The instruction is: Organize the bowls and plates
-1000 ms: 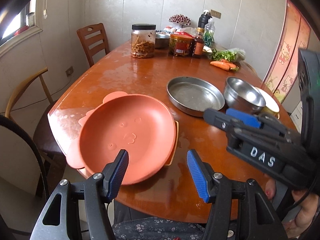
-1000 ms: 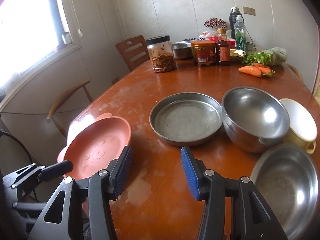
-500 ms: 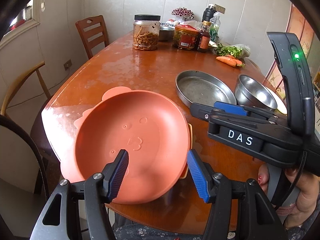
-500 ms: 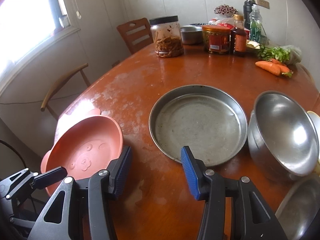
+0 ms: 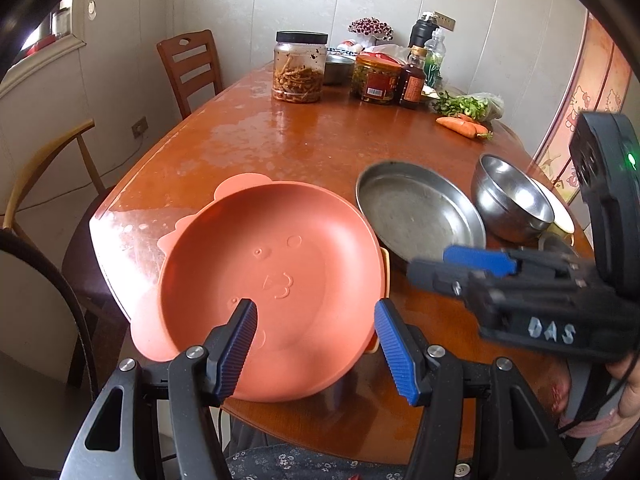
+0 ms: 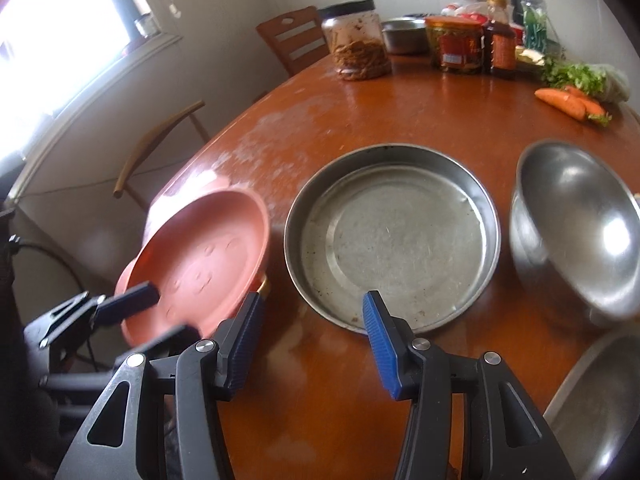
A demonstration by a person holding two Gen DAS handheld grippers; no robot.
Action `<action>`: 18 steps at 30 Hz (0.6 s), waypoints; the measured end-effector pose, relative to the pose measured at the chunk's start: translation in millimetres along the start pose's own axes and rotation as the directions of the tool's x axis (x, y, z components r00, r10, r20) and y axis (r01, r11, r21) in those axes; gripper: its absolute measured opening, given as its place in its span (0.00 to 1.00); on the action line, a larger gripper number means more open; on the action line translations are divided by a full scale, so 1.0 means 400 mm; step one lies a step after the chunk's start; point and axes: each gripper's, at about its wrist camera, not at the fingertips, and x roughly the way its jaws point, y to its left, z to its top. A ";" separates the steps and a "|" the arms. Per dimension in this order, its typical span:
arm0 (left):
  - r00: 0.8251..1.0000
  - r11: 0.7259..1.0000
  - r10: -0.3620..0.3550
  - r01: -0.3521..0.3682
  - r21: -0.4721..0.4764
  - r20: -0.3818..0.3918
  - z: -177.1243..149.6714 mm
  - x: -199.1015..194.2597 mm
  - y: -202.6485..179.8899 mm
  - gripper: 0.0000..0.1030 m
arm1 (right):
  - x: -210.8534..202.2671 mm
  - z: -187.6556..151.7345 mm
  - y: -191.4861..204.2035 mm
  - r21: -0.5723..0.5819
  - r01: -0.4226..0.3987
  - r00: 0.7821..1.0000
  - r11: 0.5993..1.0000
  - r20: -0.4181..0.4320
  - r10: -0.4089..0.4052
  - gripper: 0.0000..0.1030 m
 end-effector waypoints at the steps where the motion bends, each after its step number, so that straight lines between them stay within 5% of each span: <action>1: 1.000 1.000 0.000 0.000 0.002 0.002 -0.001 -0.003 -0.002 0.59 | -0.005 -0.010 0.003 -0.003 -0.010 1.000 1.000 -0.005 0.010 0.52; 18: 0.999 0.998 -0.048 0.047 0.037 0.020 -0.043 -0.072 -0.041 0.59 | -0.075 -0.188 0.054 -0.062 -0.078 0.995 0.995 -0.070 0.074 0.54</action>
